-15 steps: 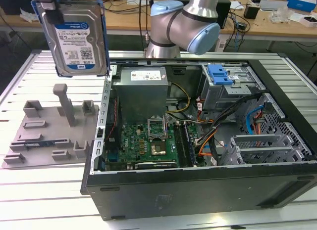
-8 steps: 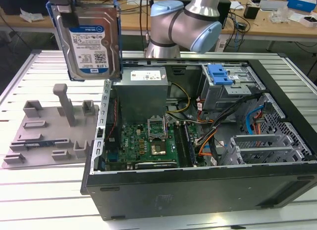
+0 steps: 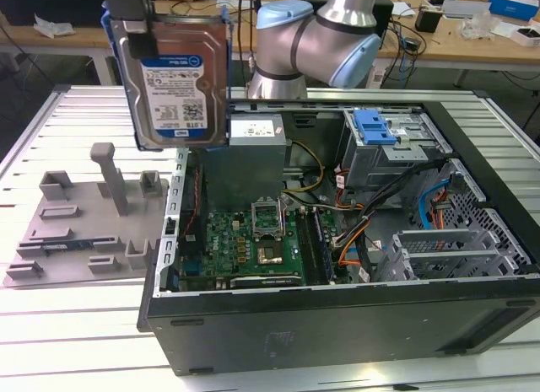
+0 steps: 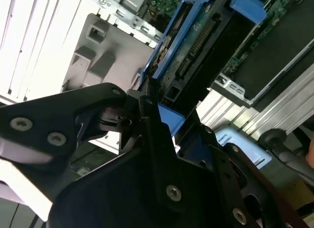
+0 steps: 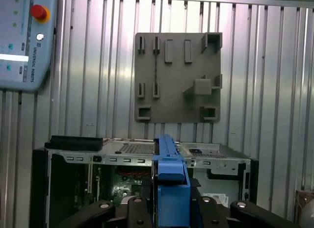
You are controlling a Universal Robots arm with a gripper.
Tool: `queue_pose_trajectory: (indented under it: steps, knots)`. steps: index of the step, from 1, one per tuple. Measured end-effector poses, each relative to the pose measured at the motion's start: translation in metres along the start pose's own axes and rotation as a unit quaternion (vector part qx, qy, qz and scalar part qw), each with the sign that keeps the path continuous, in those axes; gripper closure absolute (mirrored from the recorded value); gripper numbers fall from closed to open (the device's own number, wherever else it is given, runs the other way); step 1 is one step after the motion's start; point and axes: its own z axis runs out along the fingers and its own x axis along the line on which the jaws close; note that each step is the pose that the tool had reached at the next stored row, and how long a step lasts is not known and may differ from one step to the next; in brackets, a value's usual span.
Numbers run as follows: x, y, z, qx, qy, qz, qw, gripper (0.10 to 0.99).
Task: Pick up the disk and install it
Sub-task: 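Pick up the disk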
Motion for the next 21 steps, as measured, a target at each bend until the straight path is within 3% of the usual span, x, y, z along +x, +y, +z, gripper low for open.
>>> queue_pose_trajectory:
  steps: [5,9,11,15,17,21]
  knots:
    - [0.0254,-0.0278,-0.0001,-0.0016,-0.0002,0.000,1.0000,0.718]
    - [0.0389,-0.0442,-0.0001,-0.0026,-0.0002,0.000,1.0000,0.718]
    - [0.0482,-0.0562,-0.0001,-0.0033,-0.0003,0.000,1.0000,0.718]
    - [0.0589,-0.0711,-0.0001,-0.0041,-0.0003,0.000,1.0000,0.718]
    - [0.0686,-0.0850,-0.0001,-0.0045,-0.0003,0.000,1.0000,0.718]
    - [0.0808,-0.1013,-0.0002,-0.0046,-0.0003,0.000,1.0000,0.718]
